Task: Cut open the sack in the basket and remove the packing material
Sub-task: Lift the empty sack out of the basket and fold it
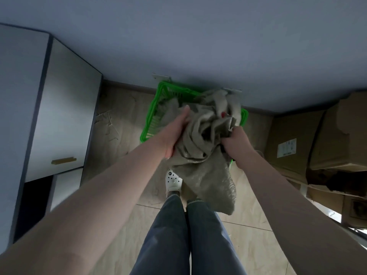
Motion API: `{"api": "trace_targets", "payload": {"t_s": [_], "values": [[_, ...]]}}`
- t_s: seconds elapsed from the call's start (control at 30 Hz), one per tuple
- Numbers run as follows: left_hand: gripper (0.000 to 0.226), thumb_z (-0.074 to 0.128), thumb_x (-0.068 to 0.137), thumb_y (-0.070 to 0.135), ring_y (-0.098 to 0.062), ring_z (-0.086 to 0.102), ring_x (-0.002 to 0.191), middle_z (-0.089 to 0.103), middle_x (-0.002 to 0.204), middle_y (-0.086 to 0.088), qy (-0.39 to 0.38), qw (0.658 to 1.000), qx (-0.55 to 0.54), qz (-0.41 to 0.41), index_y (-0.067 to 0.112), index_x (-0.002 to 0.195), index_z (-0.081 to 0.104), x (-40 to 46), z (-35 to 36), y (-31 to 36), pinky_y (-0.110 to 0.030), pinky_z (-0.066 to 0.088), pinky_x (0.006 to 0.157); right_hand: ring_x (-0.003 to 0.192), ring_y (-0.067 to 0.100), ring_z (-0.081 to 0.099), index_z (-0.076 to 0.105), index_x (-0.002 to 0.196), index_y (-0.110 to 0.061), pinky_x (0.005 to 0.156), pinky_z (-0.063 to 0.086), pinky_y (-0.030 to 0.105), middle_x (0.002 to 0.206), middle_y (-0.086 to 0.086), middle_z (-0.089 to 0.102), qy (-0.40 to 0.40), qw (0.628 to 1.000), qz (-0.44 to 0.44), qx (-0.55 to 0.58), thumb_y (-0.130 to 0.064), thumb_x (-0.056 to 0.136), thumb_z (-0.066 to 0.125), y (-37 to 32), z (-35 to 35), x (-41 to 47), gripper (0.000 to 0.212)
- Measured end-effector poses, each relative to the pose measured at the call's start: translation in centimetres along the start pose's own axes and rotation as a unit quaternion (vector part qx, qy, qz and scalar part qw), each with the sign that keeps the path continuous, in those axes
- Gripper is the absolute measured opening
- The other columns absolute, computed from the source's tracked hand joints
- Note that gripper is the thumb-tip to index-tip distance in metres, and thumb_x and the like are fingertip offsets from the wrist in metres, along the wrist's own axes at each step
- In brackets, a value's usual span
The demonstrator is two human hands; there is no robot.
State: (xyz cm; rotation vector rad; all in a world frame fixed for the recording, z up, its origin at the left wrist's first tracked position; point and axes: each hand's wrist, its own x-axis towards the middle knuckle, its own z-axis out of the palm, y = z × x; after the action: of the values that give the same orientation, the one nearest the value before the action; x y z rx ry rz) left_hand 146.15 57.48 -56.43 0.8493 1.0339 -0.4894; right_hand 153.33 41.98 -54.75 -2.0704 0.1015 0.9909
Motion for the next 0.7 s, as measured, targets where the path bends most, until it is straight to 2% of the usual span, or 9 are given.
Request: {"api": "trace_targets", "payload": {"t_s": [0.07, 0.13, 0.23, 0.3, 0.37, 0.43, 0.5, 0.6, 0.7], "values": [[0.061, 0.045, 0.092, 0.061, -0.028, 0.066, 0.105, 0.068, 0.116, -0.017, 0.035, 0.997, -0.057, 0.029, 0.010, 0.119, 0.065, 0.9, -0.2, 0.5, -0.038, 0.050, 0.096, 0.096, 0.036, 0.068, 0.066, 0.101, -0.004, 0.080, 0.056, 0.040, 0.092, 0.016, 0.070, 0.008, 0.997, 0.012, 0.076, 0.008, 0.082, 0.057, -0.1, -0.6, 0.4, 0.024], [0.046, 0.046, 0.096, 0.048, -0.026, 0.065, 0.095, 0.070, 0.101, -0.016, 0.033, 0.998, -0.049, -0.003, 0.008, 0.104, 0.067, 0.7, -0.5, 0.8, -0.034, 0.052, 0.086, 0.092, 0.029, 0.070, 0.067, 0.104, -0.004, 0.081, 0.059, 0.040, 0.099, 0.017, 0.072, -0.034, 0.979, 0.029, 0.197, 0.012, 0.084, 0.056, -0.4, -0.7, 0.3, 0.028], [0.045, 0.052, 0.093, 0.051, -0.022, 0.066, 0.099, 0.071, 0.107, -0.008, 0.004, 0.998, 0.046, -0.034, 0.012, 0.110, 0.066, 0.4, 0.9, 0.2, -0.033, 0.050, 0.093, 0.091, 0.035, 0.069, 0.069, 0.100, -0.004, 0.077, 0.057, 0.044, 0.094, 0.021, 0.071, -0.002, 0.992, 0.049, 0.113, 0.008, 0.081, 0.060, 0.5, -0.3, 0.9, 0.025], [0.055, 0.050, 0.093, 0.054, -0.021, 0.063, 0.107, 0.065, 0.125, -0.008, 0.107, 0.994, 0.006, 0.025, 0.012, 0.126, 0.061, 0.6, 0.5, 0.4, -0.030, 0.048, 0.094, 0.094, 0.036, 0.069, 0.067, 0.104, -0.002, 0.082, 0.057, 0.046, 0.096, 0.021, 0.071, 0.024, 0.990, 0.063, 0.127, 0.010, 0.081, 0.056, 0.4, -0.6, 1.1, 0.029], [0.056, 0.042, 0.098, 0.048, -0.026, 0.052, 0.124, 0.051, 0.142, -0.011, 0.239, 0.970, 0.019, 0.043, 0.011, 0.140, 0.048, 0.9, -0.9, 0.2, -0.032, 0.040, 0.099, 0.089, 0.027, 0.072, 0.066, 0.105, -0.005, 0.082, 0.059, 0.040, 0.094, 0.014, 0.073, 0.010, 0.951, 0.086, 0.295, 0.012, 0.085, 0.053, -0.2, -1.2, 1.0, 0.029], [0.071, 0.043, 0.095, 0.056, -0.034, 0.032, 0.141, 0.030, 0.156, -0.011, 0.282, 0.956, 0.034, -0.069, 0.014, 0.151, 0.028, 0.4, -1.8, -1.4, -0.047, 0.028, 0.111, 0.090, 0.025, 0.071, 0.066, 0.106, -0.007, 0.086, 0.058, 0.040, 0.097, 0.012, 0.072, 0.006, 0.890, 0.096, 0.446, 0.007, 0.088, 0.052, -0.4, -1.5, 1.2, 0.027], [0.095, 0.052, 0.082, 0.071, -0.044, 0.023, 0.143, 0.016, 0.160, -0.014, 0.214, 0.955, -0.059, -0.195, 0.022, 0.154, 0.013, -0.5, -1.7, -3.7, -0.065, 0.028, 0.106, 0.090, 0.027, 0.070, 0.063, 0.118, -0.001, 0.083, 0.058, 0.039, 0.096, 0.015, 0.071, 0.007, 0.865, 0.115, 0.488, 0.004, 0.089, 0.052, 0.4, -1.3, 1.2, 0.031], [0.083, 0.051, 0.084, 0.067, -0.040, 0.051, 0.126, 0.045, 0.145, -0.019, 0.033, 0.965, -0.190, -0.180, 0.020, 0.150, 0.029, -1.2, -0.6, -5.6, -0.055, 0.051, 0.082, 0.075, 0.027, 0.066, 0.061, 0.116, 0.002, 0.062, 0.054, 0.031, 0.078, 0.010, 0.066, 0.050, 0.918, 0.153, 0.362, 0.007, 0.088, 0.050, 2.0, -0.6, 0.6, 0.031], [0.044, 0.058, 0.094, 0.027, -0.023, 0.066, 0.088, 0.067, 0.104, -0.011, 0.054, 0.972, -0.222, -0.053, 0.007, 0.133, 0.053, -2.1, 0.5, -4.8, -0.036, 0.062, 0.064, 0.085, 0.024, 0.058, 0.066, 0.108, -0.011, 0.067, 0.047, 0.032, 0.081, 0.003, 0.065, 0.117, 0.990, 0.075, 0.013, -0.003, 0.086, 0.055, 3.9, -1.0, 0.1, 0.026]]}}
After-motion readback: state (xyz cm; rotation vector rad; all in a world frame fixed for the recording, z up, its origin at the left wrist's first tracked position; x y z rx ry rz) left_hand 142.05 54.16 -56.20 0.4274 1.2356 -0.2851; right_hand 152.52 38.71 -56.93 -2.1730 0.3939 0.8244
